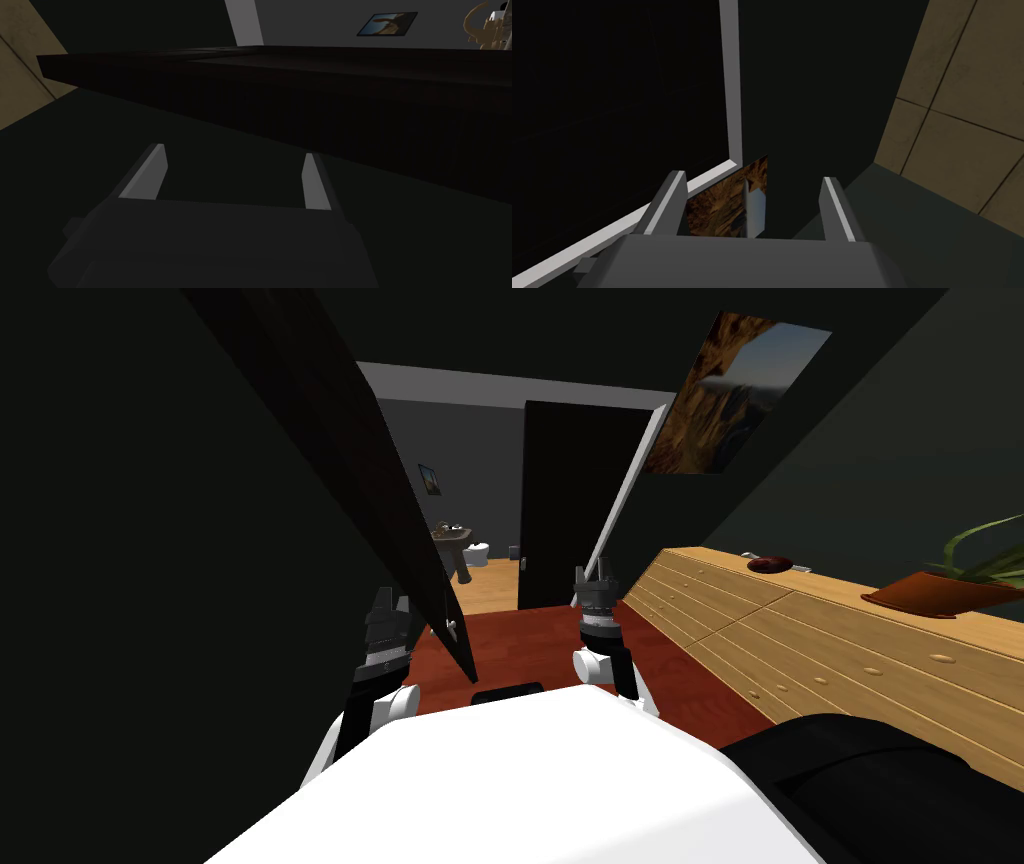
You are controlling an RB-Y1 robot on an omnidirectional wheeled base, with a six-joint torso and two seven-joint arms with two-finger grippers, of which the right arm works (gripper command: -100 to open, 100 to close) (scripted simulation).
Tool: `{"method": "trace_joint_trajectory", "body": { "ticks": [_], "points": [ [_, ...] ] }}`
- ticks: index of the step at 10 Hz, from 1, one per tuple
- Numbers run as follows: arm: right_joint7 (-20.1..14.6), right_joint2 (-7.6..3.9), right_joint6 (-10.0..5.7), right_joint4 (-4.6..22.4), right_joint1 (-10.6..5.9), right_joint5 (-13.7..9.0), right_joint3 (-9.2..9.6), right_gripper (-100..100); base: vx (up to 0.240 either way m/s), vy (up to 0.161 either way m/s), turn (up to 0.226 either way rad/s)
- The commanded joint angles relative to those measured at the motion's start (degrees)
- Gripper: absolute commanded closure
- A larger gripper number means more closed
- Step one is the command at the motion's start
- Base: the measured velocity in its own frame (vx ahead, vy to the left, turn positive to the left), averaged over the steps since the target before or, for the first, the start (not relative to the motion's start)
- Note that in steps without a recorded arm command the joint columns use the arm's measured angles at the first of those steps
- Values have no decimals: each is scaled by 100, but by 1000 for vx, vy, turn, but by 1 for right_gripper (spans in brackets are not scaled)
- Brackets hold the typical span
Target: Pull the door open
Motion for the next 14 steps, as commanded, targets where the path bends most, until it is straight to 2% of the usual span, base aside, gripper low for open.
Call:
{"method": "trace_joint_trajectory", "body": {
  "ticks": [1,4,9,10,14],
  "points": [
    [19,-36,-45,201,-33,11,-5,-100,141,-53,9],
    [47,-79,-114,505,-82,26,-13,-100,179,-80,32],
    [94,-135,-230,1019,-165,54,-25,-100,88,-73,18],
    [111,-153,-273,1211,-196,64,-30,-100,96,-66,25],
    [152,-182,-374,1657,-268,88,-41,-100,93,-59,31]
  ]
}}
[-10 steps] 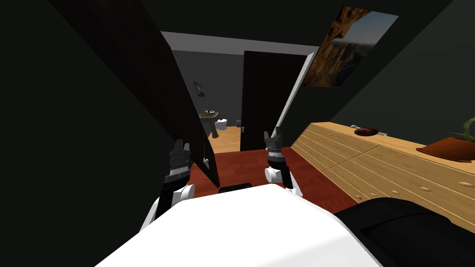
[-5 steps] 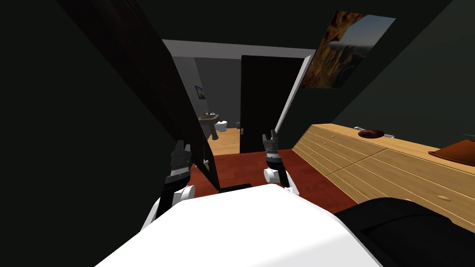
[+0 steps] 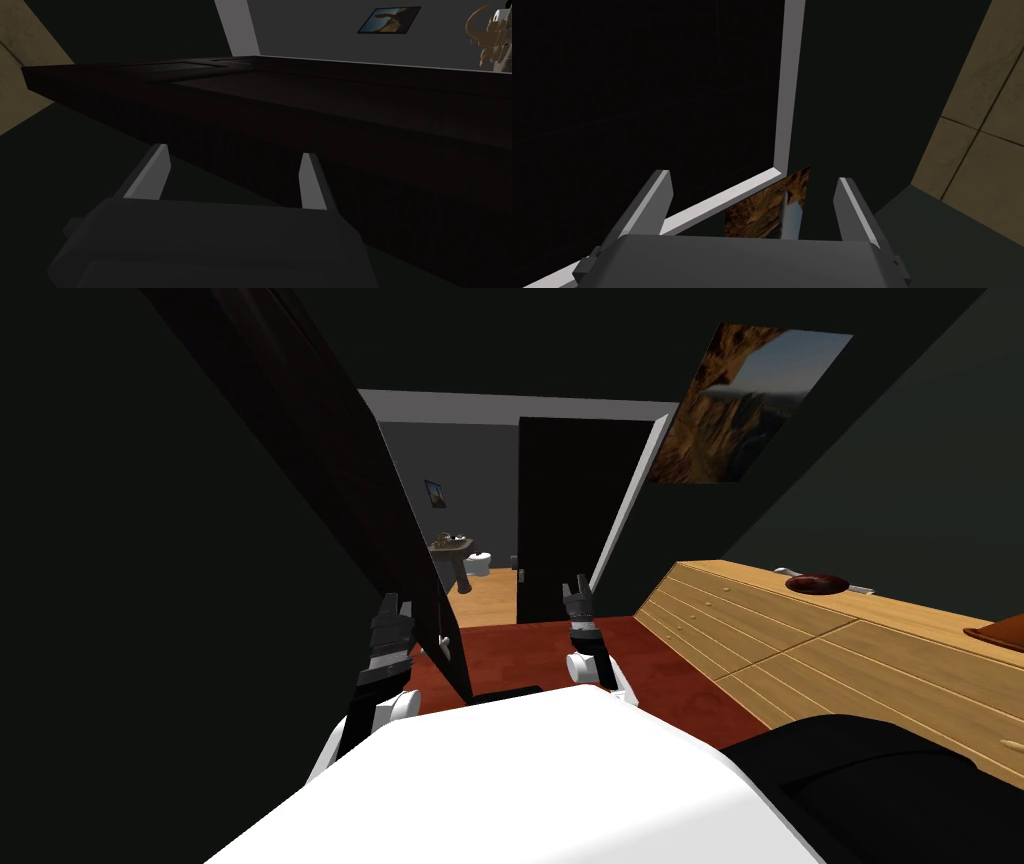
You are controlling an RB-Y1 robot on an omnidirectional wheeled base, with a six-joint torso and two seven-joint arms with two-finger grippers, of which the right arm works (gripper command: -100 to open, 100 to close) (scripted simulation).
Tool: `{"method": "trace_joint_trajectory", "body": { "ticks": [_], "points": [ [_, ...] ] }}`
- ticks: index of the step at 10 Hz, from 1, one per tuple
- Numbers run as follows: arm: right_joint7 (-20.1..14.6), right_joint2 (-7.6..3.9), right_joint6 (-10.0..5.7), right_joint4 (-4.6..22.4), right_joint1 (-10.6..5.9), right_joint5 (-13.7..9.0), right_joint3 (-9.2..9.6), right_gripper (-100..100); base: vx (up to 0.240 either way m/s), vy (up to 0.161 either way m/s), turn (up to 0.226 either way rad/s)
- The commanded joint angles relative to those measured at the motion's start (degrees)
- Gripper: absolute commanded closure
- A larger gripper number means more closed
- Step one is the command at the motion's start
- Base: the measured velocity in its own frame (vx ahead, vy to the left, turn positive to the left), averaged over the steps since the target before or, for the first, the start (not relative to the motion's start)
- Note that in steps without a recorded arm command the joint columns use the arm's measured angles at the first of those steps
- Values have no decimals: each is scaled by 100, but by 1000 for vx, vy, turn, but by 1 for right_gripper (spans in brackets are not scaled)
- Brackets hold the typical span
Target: Pull the door open
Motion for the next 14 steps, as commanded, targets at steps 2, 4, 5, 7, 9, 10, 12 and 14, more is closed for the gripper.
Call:
{"method": "trace_joint_trajectory", "body": {
  "ticks": [2,4,5,7,9,10,12,14],
  "points": [
    [12,-37,-107,374,-79,3,-37,-100,81,-79,25],
    [34,-45,-163,621,-119,16,-43,-100,72,-59,20],
    [34,-45,-163,621,-119,16,-43,-100,32,-26,22],
    [45,-49,-191,744,-138,23,-45,-100,43,-23,7],
    [56,-51,-219,871,-159,30,-49,-100,16,-21,19],
    [56,-51,-219,871,-159,30,-49,-100,11,-20,5],
    [56,-51,-219,871,-159,30,-49,-100,5,-16,-22],
    [56,-51,-219,871,-159,30,-49,-100,4,9,13]
  ]
}}
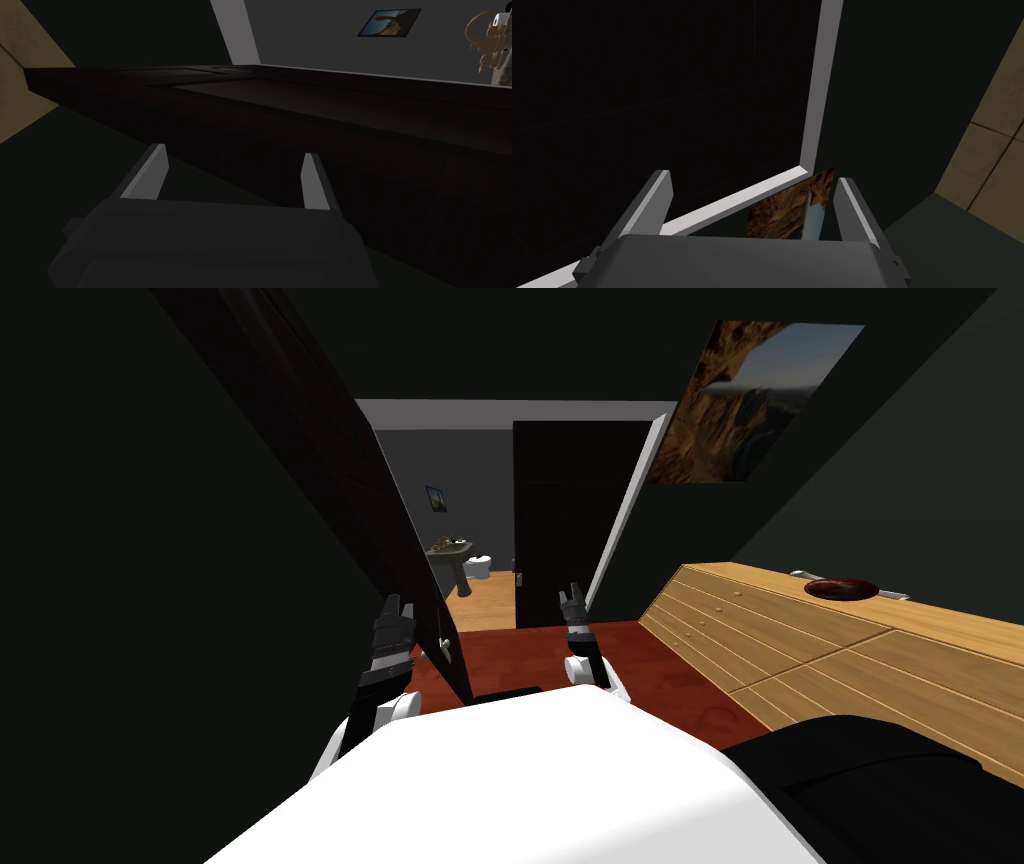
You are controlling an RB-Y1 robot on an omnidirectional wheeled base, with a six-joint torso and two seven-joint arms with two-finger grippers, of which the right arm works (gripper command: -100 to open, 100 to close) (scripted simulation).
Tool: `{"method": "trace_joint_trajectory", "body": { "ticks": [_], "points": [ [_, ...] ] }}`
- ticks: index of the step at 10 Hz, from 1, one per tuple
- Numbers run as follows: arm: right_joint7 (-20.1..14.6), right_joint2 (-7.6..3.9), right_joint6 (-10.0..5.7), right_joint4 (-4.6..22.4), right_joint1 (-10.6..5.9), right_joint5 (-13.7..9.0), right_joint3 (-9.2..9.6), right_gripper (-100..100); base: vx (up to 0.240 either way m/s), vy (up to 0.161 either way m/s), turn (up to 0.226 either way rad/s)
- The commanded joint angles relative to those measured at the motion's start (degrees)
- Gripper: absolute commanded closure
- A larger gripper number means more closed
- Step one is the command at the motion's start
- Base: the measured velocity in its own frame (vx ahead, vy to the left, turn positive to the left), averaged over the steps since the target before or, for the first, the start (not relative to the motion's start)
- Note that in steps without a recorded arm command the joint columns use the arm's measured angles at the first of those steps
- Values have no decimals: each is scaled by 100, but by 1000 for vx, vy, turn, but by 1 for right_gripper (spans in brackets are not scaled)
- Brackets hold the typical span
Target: Pull the door open
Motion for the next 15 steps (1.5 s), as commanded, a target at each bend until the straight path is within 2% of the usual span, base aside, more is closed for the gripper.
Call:
{"method": "trace_joint_trajectory", "body": {
  "ticks": [1,4,6,8,11,14,15],
  "points": [
    [0,0,0,0,0,0,0,-100,0,0,0],
    [0,0,0,0,0,0,0,-100,1,-1,3],
    [69,-67,-74,302,-32,-9,83,-100,-95,-122,36],
    [107,-95,-115,467,-50,-14,128,-100,0,-88,-15],
    [188,-139,-203,821,-87,-24,226,-100,49,-63,-18],
    [301,-172,-327,1313,-139,-37,363,-100,62,-51,-11],
    [317,-174,-344,1378,-146,-39,381,-100,69,-37,9]
  ]
}}
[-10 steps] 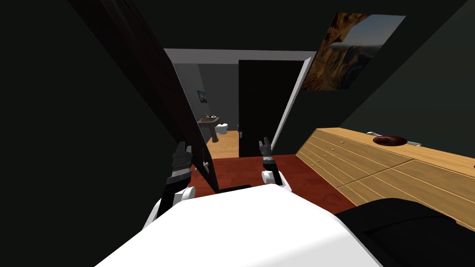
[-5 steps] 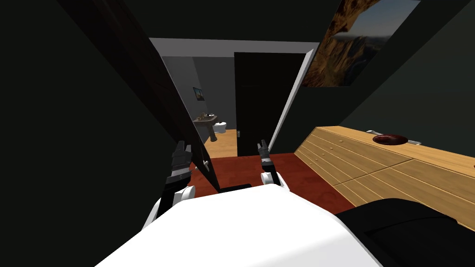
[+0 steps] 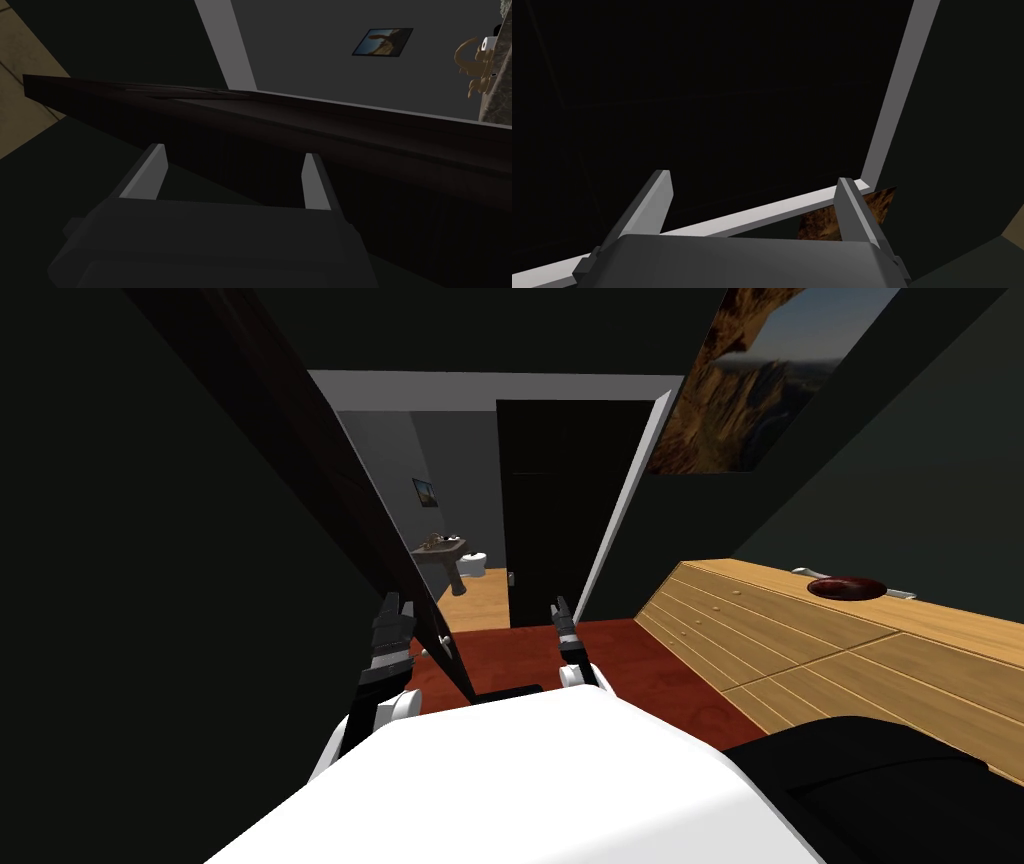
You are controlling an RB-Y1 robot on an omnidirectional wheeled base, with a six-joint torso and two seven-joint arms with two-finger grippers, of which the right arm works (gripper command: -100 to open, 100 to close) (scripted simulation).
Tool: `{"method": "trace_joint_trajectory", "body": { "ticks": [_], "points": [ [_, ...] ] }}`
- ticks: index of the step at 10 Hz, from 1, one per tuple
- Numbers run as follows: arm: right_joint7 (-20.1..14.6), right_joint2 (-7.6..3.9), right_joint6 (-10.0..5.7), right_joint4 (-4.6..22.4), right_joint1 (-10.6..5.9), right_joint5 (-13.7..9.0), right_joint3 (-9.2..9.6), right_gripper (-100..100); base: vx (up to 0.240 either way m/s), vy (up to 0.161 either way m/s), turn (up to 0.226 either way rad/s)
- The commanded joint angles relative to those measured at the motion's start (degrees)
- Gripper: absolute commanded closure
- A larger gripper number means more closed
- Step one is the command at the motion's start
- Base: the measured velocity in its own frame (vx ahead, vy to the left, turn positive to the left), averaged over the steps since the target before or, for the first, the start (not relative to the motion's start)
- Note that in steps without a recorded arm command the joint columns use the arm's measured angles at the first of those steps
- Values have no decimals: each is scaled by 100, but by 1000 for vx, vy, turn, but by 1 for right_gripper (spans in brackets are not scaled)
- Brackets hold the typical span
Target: Pull the door open
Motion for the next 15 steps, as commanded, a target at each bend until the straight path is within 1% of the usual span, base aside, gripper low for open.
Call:
{"method": "trace_joint_trajectory", "body": {
  "ticks": [1,6,8,9,15],
  "points": [
    [43,-13,-71,182,5,-6,59,-100,63,-11,7],
    [123,-11,-159,528,-31,-15,156,-100,38,-26,-4],
    [123,-11,-159,528,-31,-15,156,-100,8,-10,-4],
    [139,-10,-176,598,-38,-17,175,-100,7,-9,7],
    [139,-10,-176,598,-38,-17,175,-100,3,-4,-1]
  ]
}}
